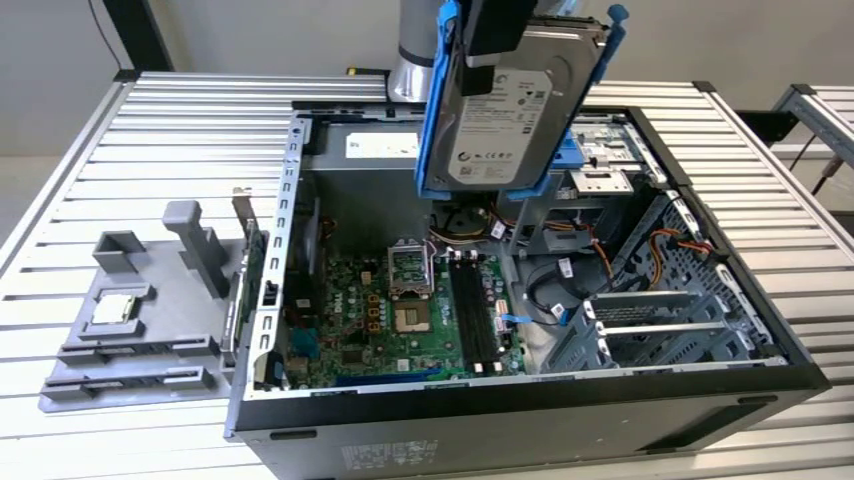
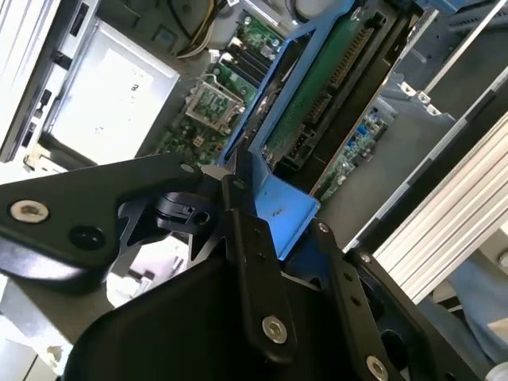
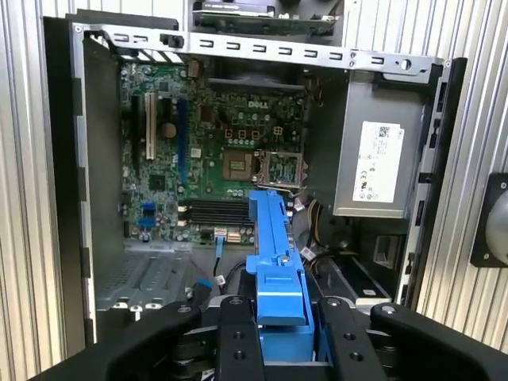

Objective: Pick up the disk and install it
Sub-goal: 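Pick up the disk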

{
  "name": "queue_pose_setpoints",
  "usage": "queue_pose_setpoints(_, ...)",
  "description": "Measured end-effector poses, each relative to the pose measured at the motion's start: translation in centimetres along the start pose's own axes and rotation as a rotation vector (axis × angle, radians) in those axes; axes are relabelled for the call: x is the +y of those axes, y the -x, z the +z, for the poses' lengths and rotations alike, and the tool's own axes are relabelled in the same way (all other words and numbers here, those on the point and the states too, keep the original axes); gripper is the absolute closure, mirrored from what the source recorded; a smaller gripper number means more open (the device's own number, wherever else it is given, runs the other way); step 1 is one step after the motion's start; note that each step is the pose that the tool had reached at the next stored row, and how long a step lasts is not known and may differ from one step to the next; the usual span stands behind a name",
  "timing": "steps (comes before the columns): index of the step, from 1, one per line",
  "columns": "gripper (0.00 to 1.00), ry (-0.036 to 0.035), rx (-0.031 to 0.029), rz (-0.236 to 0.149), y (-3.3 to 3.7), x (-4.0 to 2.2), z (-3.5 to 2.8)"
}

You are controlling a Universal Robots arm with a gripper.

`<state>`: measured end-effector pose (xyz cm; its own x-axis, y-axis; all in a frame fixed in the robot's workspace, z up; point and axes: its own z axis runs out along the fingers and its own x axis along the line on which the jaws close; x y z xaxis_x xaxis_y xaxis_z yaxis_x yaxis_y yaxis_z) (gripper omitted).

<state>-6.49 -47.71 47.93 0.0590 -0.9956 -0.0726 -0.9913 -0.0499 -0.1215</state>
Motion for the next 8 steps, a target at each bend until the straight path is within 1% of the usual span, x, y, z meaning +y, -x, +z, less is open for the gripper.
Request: queue_pose_setpoints(8,1.0,0.001,0.0022,0.0,-1.93,-1.78,0.08)
